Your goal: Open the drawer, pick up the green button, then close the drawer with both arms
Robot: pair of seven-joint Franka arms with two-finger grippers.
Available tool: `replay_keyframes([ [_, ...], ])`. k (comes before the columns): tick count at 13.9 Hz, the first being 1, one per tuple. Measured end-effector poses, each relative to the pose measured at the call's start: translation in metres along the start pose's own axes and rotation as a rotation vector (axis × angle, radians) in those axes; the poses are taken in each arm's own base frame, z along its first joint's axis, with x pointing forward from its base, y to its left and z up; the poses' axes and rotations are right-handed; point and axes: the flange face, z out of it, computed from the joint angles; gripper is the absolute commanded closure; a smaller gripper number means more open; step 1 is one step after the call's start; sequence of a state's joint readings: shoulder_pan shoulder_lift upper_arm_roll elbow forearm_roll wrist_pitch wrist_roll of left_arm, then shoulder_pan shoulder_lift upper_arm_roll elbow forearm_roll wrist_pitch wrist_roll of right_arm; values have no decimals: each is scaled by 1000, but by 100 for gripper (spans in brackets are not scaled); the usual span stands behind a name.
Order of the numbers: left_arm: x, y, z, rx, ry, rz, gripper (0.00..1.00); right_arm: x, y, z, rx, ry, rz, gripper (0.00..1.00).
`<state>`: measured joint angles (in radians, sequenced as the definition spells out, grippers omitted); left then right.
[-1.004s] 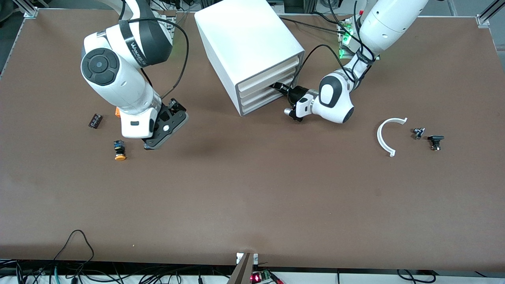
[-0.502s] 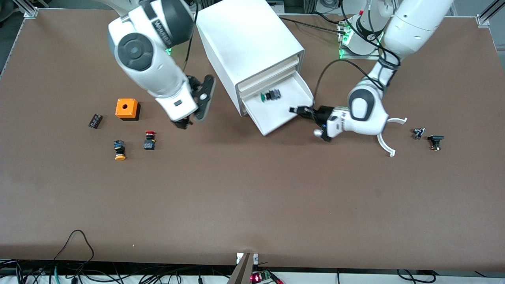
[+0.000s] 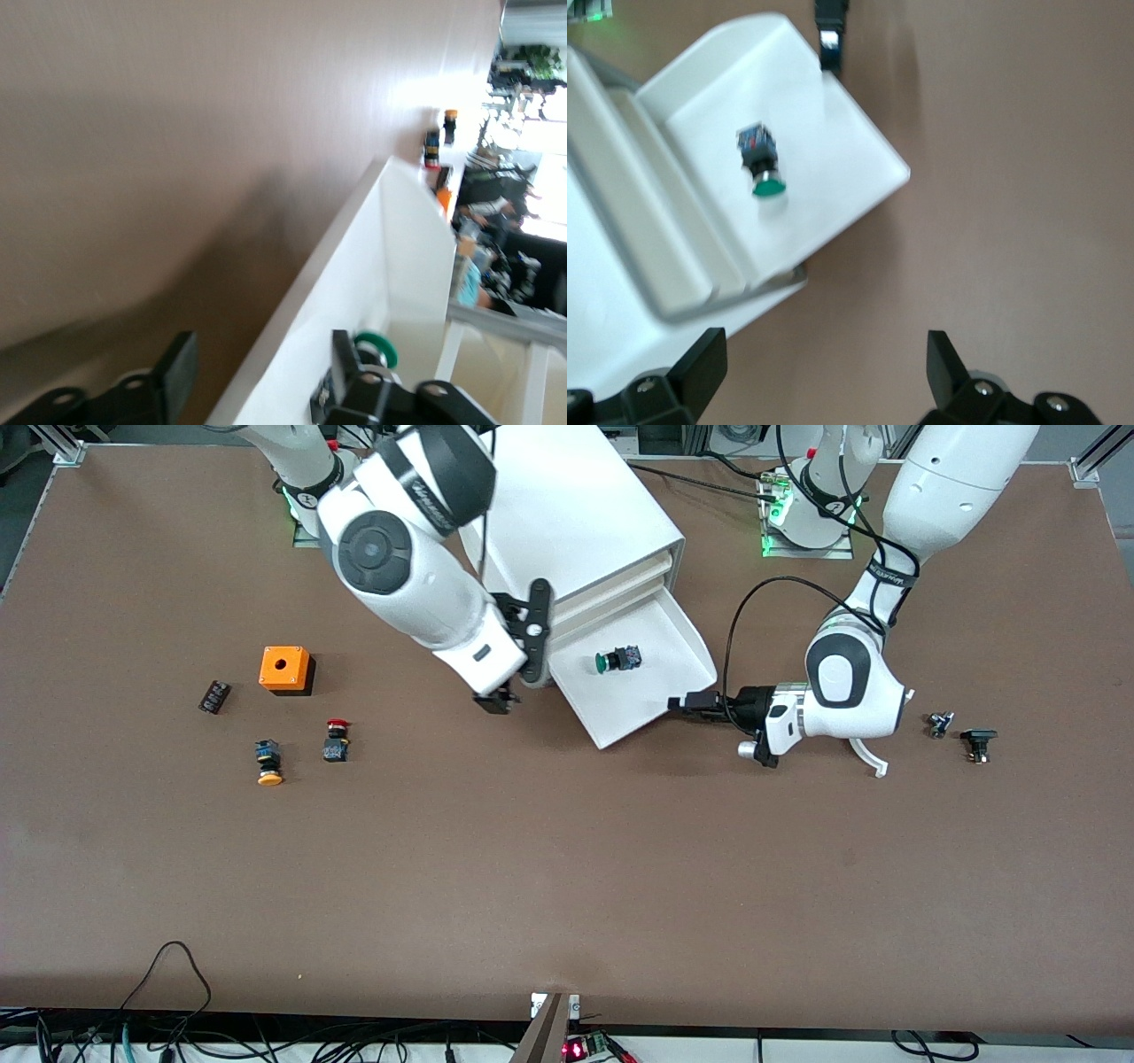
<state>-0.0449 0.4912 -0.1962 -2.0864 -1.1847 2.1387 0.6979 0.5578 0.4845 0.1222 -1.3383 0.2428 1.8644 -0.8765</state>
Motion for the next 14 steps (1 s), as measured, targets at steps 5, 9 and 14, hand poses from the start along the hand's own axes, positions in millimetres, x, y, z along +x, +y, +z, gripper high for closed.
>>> replay_keyframes([
  [5,28,54,-145,216,311,174,0,54,-10,89,-4,24,-69,0],
  [9,12,77,-250,348,432,264,0,73,-24,136,-13,14,-109,0],
  [14,-25,128,-357,720,271,483,0,96,-60,161,-22,-47,-198,0],
])
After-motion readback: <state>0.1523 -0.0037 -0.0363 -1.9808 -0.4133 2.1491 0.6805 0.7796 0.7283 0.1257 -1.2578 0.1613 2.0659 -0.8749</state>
